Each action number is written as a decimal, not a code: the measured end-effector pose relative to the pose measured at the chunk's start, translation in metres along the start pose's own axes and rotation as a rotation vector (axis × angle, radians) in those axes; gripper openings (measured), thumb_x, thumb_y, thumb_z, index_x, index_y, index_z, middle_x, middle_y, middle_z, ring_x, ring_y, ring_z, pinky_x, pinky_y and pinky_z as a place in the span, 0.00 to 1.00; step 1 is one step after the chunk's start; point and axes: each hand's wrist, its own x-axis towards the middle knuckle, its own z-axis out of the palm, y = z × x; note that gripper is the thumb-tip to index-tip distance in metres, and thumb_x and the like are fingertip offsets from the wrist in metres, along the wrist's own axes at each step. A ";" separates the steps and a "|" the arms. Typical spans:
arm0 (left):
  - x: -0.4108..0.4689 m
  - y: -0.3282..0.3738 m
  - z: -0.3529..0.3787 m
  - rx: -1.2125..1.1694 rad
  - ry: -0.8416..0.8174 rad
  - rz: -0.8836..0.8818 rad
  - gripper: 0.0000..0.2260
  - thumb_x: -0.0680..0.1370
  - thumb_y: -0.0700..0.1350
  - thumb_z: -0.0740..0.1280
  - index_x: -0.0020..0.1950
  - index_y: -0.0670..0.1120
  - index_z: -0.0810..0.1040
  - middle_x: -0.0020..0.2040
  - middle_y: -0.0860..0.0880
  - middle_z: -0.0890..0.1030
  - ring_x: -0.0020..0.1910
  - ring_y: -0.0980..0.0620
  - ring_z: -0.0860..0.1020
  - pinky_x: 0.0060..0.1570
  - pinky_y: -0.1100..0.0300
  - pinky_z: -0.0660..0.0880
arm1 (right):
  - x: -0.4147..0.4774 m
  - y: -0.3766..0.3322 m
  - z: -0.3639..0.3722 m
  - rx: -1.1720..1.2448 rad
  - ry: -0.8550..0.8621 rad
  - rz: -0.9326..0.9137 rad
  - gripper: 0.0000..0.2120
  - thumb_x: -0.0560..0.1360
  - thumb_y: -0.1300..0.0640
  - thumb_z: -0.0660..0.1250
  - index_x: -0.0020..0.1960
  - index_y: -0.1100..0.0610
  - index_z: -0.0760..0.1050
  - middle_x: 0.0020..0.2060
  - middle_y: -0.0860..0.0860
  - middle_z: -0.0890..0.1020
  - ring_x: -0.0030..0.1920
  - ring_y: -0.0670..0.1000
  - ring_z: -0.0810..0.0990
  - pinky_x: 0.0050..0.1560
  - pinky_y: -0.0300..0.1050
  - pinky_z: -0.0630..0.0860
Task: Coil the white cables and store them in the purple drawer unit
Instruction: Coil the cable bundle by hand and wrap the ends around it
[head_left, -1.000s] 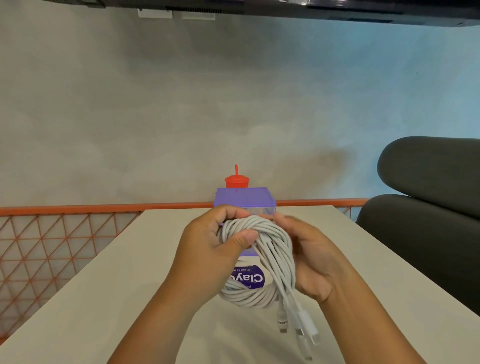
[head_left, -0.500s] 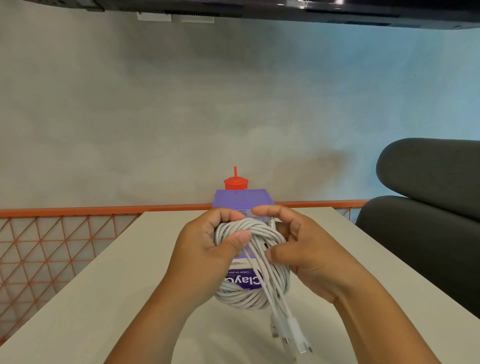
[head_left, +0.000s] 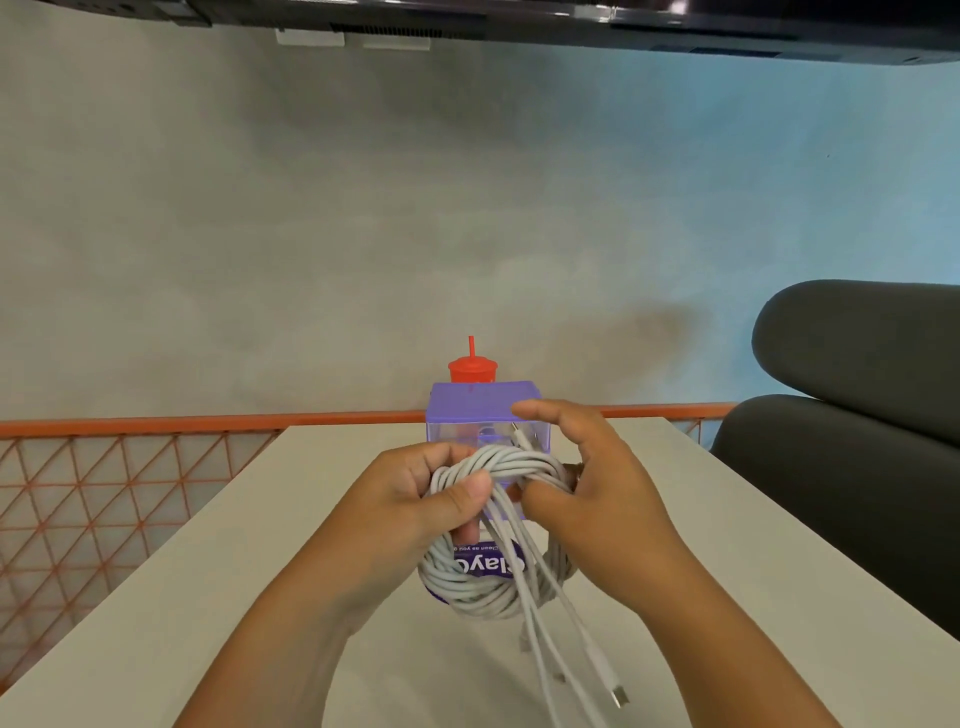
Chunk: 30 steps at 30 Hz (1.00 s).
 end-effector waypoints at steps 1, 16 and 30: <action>0.000 0.001 -0.001 0.009 -0.026 -0.008 0.07 0.69 0.47 0.64 0.36 0.48 0.81 0.26 0.49 0.76 0.24 0.59 0.72 0.26 0.72 0.67 | 0.000 -0.001 0.000 0.017 -0.011 0.006 0.26 0.67 0.68 0.68 0.54 0.39 0.73 0.56 0.46 0.76 0.42 0.40 0.75 0.48 0.40 0.76; 0.000 0.003 0.000 -0.279 -0.073 -0.186 0.11 0.56 0.35 0.58 0.31 0.40 0.79 0.28 0.40 0.74 0.20 0.51 0.72 0.23 0.64 0.71 | 0.003 -0.007 -0.010 0.877 -0.310 0.467 0.19 0.62 0.66 0.68 0.53 0.61 0.78 0.51 0.64 0.80 0.43 0.58 0.79 0.43 0.50 0.79; 0.009 0.001 0.013 -0.303 0.320 -0.194 0.15 0.72 0.29 0.54 0.45 0.40 0.78 0.26 0.43 0.78 0.23 0.53 0.76 0.25 0.66 0.76 | 0.003 -0.012 -0.030 0.071 -0.306 0.325 0.13 0.73 0.44 0.61 0.54 0.44 0.77 0.45 0.43 0.83 0.41 0.39 0.80 0.45 0.33 0.76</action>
